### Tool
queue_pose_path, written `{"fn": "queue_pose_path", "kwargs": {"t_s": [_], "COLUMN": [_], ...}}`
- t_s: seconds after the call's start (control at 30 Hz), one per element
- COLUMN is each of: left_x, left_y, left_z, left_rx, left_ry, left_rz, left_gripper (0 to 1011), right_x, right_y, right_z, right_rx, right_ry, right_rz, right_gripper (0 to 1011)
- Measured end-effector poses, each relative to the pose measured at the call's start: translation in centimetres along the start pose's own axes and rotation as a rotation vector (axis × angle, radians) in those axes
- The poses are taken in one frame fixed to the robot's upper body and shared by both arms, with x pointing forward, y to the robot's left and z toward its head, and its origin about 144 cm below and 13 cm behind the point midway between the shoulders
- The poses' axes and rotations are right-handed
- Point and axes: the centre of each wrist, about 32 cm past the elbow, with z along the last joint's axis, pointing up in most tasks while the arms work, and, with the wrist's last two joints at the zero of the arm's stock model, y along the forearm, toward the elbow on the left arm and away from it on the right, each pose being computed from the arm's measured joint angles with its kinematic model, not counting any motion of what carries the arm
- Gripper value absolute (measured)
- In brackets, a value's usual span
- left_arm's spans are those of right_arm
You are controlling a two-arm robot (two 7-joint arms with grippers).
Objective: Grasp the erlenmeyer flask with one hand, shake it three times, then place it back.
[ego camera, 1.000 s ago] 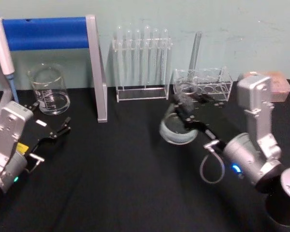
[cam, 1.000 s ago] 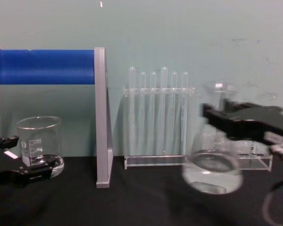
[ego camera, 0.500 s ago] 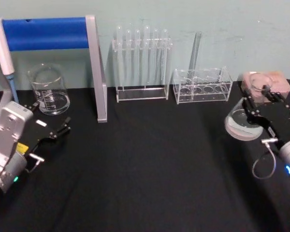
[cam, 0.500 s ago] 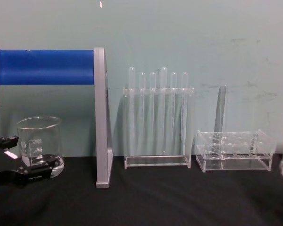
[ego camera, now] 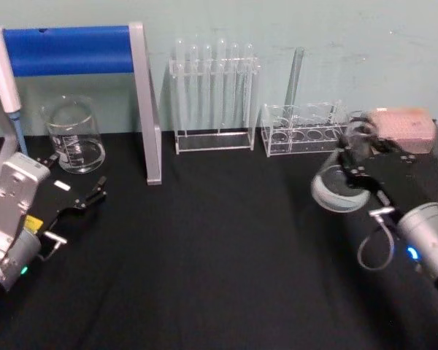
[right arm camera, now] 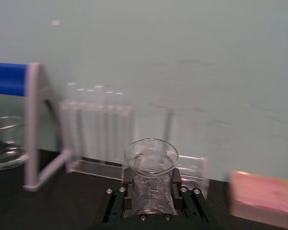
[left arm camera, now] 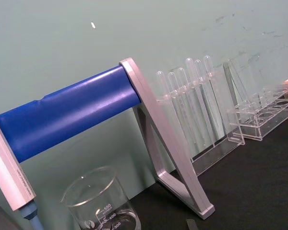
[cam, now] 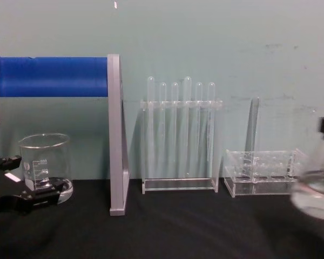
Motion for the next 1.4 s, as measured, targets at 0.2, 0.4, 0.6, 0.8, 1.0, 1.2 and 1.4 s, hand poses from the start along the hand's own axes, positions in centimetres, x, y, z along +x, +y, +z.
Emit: {"fn": "queue_pose_path", "kwargs": {"t_s": [0.2, 0.4, 0.6, 0.8, 1.0, 1.2, 1.4], "left_x": [0.0, 0.0, 0.0, 0.0, 0.0, 0.0, 0.0], "left_y": [0.0, 0.0, 0.0, 0.0, 0.0, 0.0, 0.0], "left_z": [0.0, 0.0, 0.0, 0.0, 0.0, 0.0, 0.0], "left_rx": [0.000, 0.000, 0.000, 0.000, 0.000, 0.000, 0.000], "left_ry": [0.000, 0.000, 0.000, 0.000, 0.000, 0.000, 0.000], "left_rz": [0.000, 0.000, 0.000, 0.000, 0.000, 0.000, 0.000], "left_gripper": [1001, 1001, 1001, 1001, 1001, 1001, 1001], "right_x": [-2.1, -4.4, -5.6, -6.0, -5.1, -3.3, -1.0], "right_y": [1.8, 3.2, 3.8, 3.7, 3.2, 2.0, 0.4], "right_z": [-0.1, -0.2, -0.3, -0.3, -0.2, -0.3, -0.4], "right_rx": [-0.001, 0.003, 0.005, 0.005, 0.006, 0.004, -0.004], "right_ry": [0.004, 0.009, 0.017, 0.022, 0.020, 0.017, 0.016], "right_rz": [0.155, 0.306, 0.375, 0.391, 0.338, 0.226, 0.083], "right_gripper": [448, 448, 449, 449, 449, 449, 449]}}
